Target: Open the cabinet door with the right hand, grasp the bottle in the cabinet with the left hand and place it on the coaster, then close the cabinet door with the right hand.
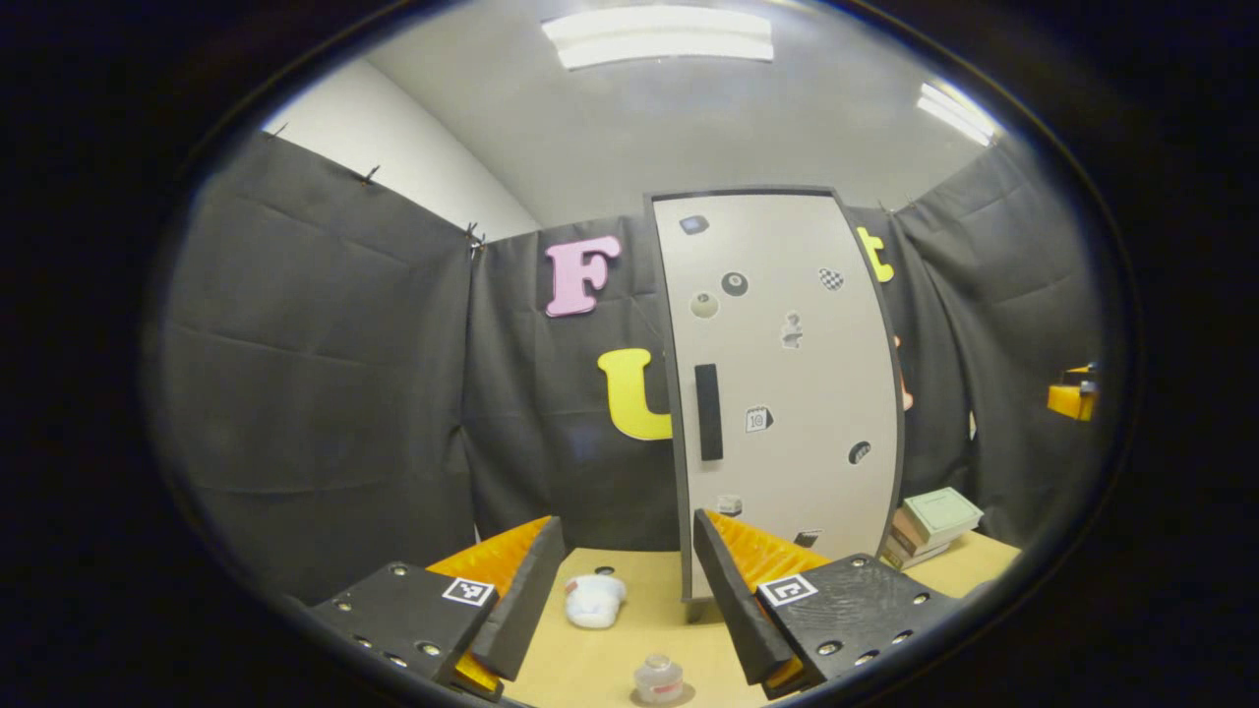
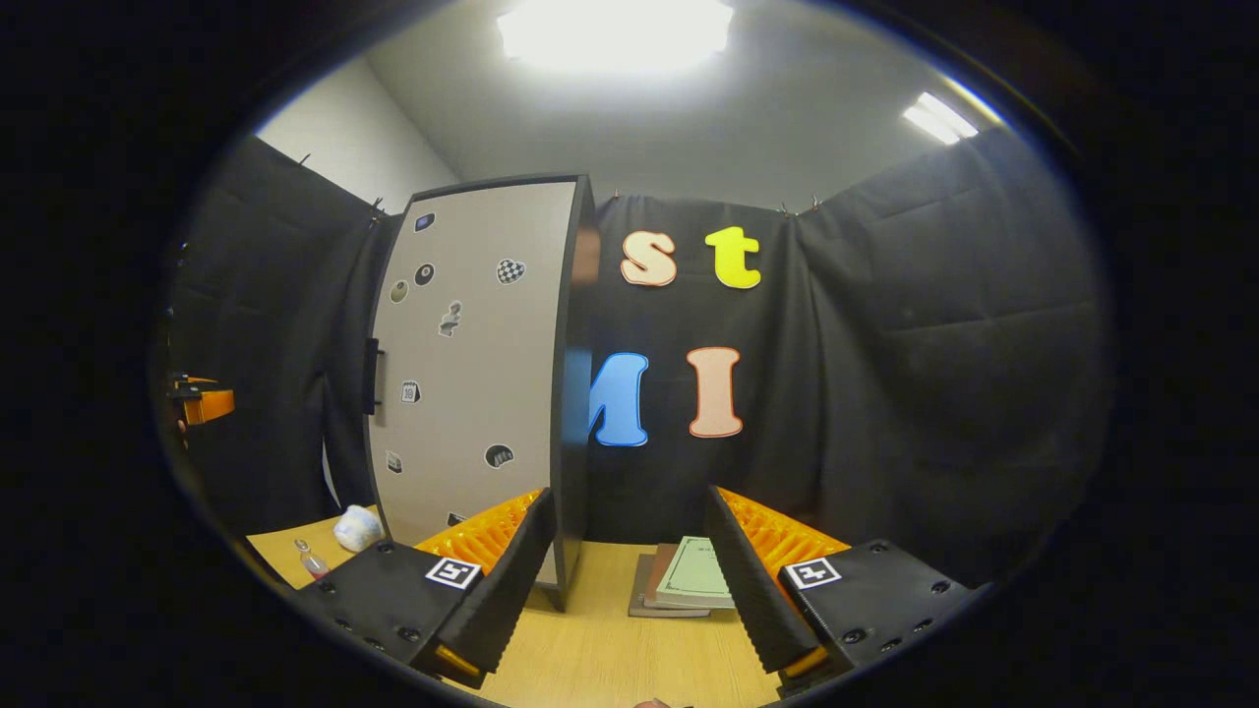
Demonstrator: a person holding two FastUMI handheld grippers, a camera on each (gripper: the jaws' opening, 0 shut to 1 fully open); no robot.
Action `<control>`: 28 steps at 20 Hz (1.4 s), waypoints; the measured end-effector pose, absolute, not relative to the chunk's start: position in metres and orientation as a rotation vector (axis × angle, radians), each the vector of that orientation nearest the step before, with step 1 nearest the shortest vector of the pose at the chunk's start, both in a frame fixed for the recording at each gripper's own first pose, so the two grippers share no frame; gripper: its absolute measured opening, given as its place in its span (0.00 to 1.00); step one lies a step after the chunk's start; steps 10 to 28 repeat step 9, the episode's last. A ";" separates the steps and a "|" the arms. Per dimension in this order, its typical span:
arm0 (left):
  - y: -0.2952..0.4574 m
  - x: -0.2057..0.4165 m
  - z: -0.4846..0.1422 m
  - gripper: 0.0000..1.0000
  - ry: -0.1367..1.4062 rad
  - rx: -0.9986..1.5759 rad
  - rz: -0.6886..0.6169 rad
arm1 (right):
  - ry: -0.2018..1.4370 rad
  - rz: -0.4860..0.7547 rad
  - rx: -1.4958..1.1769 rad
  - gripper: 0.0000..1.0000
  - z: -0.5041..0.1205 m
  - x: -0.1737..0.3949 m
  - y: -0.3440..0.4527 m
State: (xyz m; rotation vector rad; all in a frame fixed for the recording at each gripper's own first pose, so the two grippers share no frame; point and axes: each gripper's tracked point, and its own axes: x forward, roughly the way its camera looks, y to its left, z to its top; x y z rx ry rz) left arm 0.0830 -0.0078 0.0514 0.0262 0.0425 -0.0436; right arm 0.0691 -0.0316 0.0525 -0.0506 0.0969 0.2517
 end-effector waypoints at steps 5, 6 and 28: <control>0.008 0.085 0.051 0.82 0.038 0.011 -0.050 | 0.075 0.240 -0.041 0.96 0.064 0.061 -0.021; 0.010 0.085 0.052 0.82 0.037 0.008 -0.054 | 0.072 0.238 -0.041 0.96 0.067 0.060 -0.020; 0.015 0.087 0.052 0.82 0.033 0.009 -0.058 | 0.064 0.236 -0.045 0.96 0.072 0.056 -0.018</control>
